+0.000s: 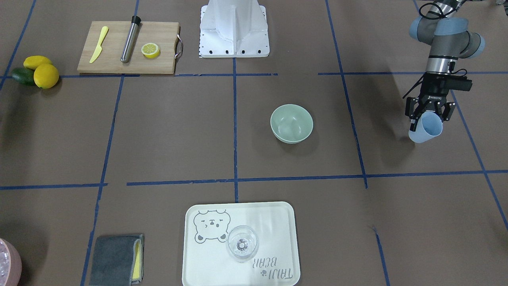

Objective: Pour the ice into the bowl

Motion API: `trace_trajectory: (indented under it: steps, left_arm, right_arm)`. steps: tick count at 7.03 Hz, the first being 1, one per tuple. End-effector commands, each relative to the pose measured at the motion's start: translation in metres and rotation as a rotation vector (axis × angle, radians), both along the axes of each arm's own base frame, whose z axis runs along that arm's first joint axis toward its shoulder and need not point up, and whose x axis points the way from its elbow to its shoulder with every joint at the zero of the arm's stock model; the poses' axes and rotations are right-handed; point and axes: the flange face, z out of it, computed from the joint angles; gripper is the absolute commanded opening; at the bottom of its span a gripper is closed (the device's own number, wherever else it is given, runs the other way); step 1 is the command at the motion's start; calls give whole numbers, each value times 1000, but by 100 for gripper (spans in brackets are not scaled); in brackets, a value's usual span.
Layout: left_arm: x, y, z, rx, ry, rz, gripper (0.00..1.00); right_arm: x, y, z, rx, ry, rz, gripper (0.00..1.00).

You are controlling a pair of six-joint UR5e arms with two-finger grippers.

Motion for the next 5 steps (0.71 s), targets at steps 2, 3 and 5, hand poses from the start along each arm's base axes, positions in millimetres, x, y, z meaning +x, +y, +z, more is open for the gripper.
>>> trace_trajectory:
  steps: [2, 3, 5]
  left_arm:
    - [5, -6, -75, 309, -191, 104, 0]
    - [6, -7, -79, 333, -218, 107, 0]
    - [14, -16, -105, 480, -361, 128, 0]
  right_arm:
    - [3, 5, 7, -12, 0, 4, 100]
    - [3, 7, 8, -15, -1, 4, 100]
    - [5, 9, 11, -19, -1, 7, 100]
